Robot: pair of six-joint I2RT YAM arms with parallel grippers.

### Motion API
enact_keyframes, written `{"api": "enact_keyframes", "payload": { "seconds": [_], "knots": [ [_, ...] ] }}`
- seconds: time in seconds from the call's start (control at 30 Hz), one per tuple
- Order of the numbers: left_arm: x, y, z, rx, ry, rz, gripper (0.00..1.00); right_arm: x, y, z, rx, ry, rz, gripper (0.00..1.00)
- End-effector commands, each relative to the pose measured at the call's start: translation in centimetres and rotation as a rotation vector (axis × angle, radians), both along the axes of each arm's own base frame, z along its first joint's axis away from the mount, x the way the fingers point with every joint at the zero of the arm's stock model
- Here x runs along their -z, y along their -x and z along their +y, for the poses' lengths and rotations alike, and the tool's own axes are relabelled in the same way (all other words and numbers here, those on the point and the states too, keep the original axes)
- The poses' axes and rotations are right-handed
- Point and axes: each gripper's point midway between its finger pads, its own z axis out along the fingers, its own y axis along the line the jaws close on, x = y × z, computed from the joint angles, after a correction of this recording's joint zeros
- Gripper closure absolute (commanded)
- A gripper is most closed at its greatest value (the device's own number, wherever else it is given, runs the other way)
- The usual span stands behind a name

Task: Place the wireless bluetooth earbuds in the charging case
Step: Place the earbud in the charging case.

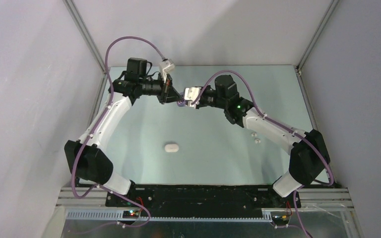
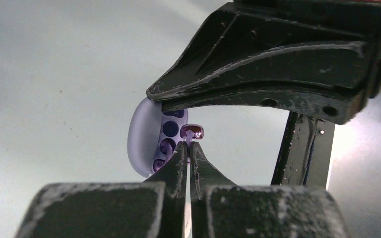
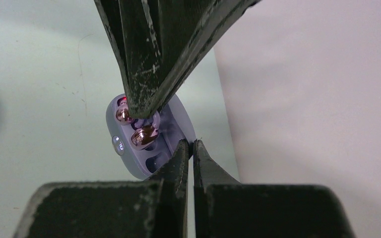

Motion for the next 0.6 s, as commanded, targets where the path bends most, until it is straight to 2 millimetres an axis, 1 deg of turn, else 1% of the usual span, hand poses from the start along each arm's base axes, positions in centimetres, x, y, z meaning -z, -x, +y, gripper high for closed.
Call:
{"api": "enact_keyframes", "payload": {
  "seconds": [0.0, 0.3, 0.47, 0.57],
  "knots": [
    [-0.9, -0.5, -0.4, 0.006, -0.013, -0.055, 1.0, -3.9, 1.0, 0.3, -0.031, -0.068, -0.089, 1.0],
    [-0.7, -1.3, -1.0, -0.016, -0.041, -0.098, 1.0, -4.0, 1.6, 0.6, -0.045, -0.069, -0.08, 1.0],
    [-1.1, -1.6, -1.0, -0.036, -0.039, -0.129, 1.0, -3.8, 1.7, 0.6, -0.043, -0.073, -0.063, 1.0],
    [-1.8, -1.5, -1.3, -0.029, -0.013, -0.165, 1.0, -3.7, 1.8, 0.5, -0.041, -0.073, -0.051, 1.0]
  ]
}}
